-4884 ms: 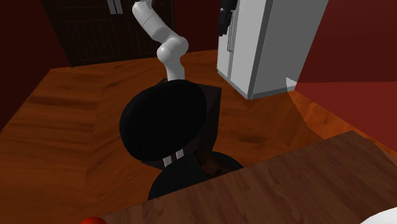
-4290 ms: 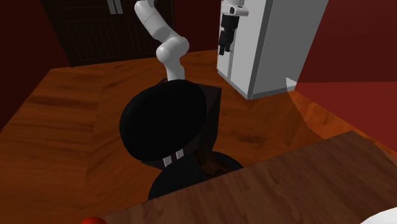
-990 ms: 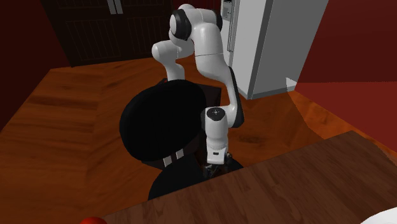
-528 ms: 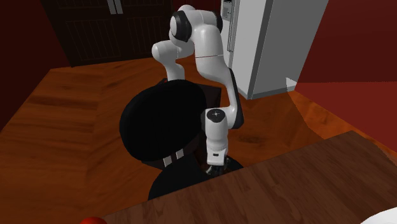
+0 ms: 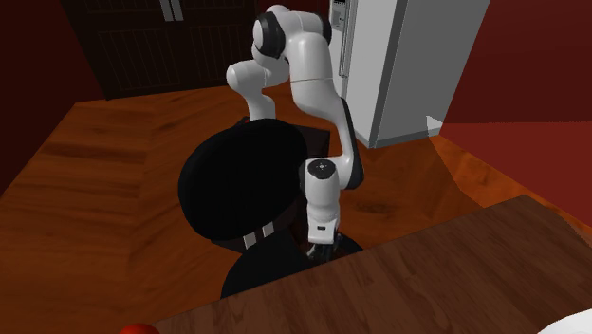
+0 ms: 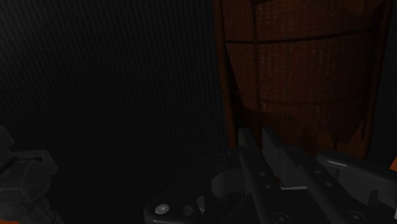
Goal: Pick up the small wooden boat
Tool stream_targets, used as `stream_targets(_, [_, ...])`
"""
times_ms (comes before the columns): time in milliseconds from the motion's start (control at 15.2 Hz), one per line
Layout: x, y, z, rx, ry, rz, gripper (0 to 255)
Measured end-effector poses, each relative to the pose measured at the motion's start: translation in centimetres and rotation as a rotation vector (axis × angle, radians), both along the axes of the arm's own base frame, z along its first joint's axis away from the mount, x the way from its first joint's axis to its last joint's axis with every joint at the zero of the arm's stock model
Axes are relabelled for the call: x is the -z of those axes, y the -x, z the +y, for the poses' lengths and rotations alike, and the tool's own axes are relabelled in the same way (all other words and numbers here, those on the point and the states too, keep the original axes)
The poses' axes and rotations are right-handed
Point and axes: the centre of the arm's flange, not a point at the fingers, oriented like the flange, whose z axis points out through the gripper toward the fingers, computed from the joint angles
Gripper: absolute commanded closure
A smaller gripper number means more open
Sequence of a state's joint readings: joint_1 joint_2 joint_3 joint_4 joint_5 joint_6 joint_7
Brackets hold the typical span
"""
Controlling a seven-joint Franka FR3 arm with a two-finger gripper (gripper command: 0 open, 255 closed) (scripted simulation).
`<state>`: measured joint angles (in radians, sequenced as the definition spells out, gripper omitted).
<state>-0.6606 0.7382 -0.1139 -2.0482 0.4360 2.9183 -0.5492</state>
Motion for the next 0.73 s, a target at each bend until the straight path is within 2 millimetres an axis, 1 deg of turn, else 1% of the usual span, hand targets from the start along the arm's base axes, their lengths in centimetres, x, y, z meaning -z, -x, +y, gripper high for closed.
stream_targets(726, [-5.7, -0.1, -0.1, 0.000, -0.001, 0.001, 255])
